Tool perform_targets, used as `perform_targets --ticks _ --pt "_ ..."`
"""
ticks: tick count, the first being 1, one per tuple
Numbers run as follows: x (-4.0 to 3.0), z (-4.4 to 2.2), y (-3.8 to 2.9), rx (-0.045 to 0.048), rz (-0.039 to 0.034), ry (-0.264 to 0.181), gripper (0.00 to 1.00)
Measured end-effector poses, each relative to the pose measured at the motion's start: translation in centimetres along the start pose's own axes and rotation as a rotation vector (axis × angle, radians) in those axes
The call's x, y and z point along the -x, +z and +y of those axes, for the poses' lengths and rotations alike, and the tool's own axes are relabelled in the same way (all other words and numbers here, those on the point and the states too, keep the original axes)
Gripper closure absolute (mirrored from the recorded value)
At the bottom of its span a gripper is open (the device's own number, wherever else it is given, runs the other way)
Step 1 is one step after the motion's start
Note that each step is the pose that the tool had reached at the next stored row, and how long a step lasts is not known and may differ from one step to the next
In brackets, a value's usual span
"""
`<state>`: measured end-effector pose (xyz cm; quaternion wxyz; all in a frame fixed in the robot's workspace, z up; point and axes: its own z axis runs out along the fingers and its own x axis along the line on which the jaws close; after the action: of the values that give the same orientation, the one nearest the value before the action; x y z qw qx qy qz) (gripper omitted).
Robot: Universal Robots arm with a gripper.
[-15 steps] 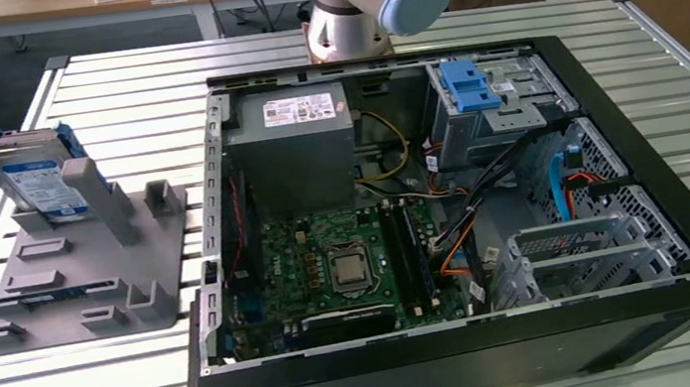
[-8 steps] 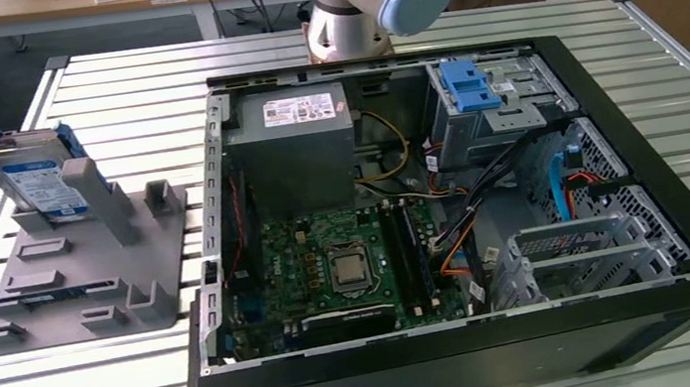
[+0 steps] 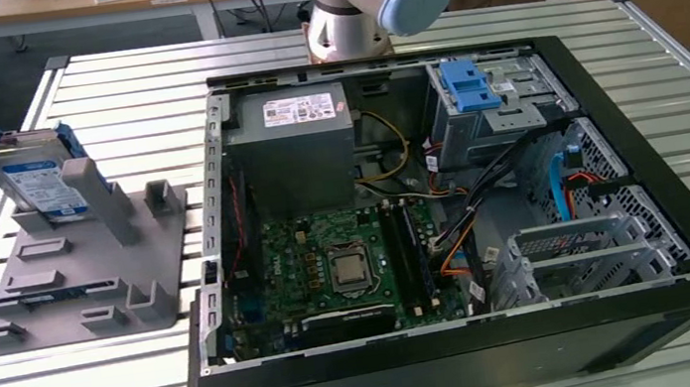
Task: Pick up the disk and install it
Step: 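Pick up the disk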
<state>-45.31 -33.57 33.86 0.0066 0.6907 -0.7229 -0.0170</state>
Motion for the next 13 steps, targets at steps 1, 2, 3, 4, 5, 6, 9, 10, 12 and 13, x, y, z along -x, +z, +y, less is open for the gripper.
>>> perform_targets --ticks 1,2,3,4,5,6,9,10,12,13 --pt "0.01 0.00 0.01 -0.0001 -0.0005 0.000 0.45" --pt "0.00 0.00 0.01 -0.0003 -0.0006 0.001 0.45" --pt "0.01 0.04 0.09 -0.0004 -0.0009 0.006 0.45" --pt "0.09 0.05 0.17 0.0000 -0.0009 0.009 0.45" --pt "0.15 0.05 0.25 0.0003 -0.0009 0.010 0.45" --pt "0.19 0.05 0.35 0.0008 -0.0008 0.010 0.45" --pt "0.19 0.18 0.69 0.0010 -0.0009 0.010 0.45" --pt "0.18 0.34 1.49 0.0010 -0.0009 0.010 0.45" --pt "0.18 0.37 1.75 0.0010 -0.0009 0.010 0.45" --pt "0.18 0.38 1.89 0.0010 -0.0009 0.010 0.45"
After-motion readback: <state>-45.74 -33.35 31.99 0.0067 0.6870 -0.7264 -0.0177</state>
